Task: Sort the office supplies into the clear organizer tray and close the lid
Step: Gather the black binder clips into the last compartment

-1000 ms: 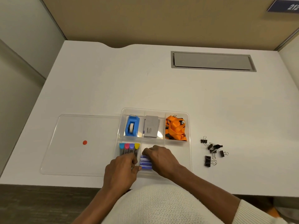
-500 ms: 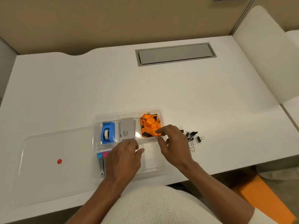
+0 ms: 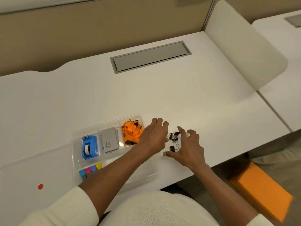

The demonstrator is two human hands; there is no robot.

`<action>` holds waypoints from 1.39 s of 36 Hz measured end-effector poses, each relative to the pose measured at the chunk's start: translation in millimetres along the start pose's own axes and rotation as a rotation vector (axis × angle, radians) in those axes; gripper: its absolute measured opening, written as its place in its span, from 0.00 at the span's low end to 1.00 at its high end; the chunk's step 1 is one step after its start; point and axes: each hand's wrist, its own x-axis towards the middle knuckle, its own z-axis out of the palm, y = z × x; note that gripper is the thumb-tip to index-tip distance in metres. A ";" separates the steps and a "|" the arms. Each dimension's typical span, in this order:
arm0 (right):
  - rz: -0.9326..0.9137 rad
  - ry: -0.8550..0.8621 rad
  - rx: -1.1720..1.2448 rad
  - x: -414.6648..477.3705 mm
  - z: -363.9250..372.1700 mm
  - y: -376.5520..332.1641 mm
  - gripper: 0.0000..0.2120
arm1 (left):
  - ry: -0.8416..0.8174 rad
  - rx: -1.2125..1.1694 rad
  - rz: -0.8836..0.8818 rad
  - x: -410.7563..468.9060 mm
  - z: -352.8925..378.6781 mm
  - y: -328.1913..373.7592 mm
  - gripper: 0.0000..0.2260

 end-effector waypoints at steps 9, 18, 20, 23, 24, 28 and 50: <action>-0.073 0.011 0.070 17.4 11.0 6.2 0.43 | -0.141 -0.084 -0.054 36.2 30.2 6.4 0.27; -0.092 0.000 0.170 29.2 8.7 17.8 0.20 | -0.146 -0.197 -0.055 44.1 38.6 9.9 0.19; -0.067 0.004 0.161 30.9 6.5 16.2 0.17 | -0.135 -0.210 -0.049 44.7 39.2 10.5 0.16; -0.035 0.015 0.141 33.0 2.9 14.9 0.13 | -0.137 -0.193 -0.023 45.3 40.1 13.1 0.10; -0.030 0.023 0.139 33.9 1.6 15.4 0.12 | -0.139 -0.186 -0.020 45.2 40.2 13.8 0.08; -0.006 0.042 0.136 37.1 -4.1 17.8 0.10 | -0.119 -0.152 -0.019 44.7 42.4 15.1 0.06; -0.010 -0.065 0.305 47.7 -19.5 39.5 0.11 | 0.067 -0.447 -0.169 11.9 18.2 12.5 0.02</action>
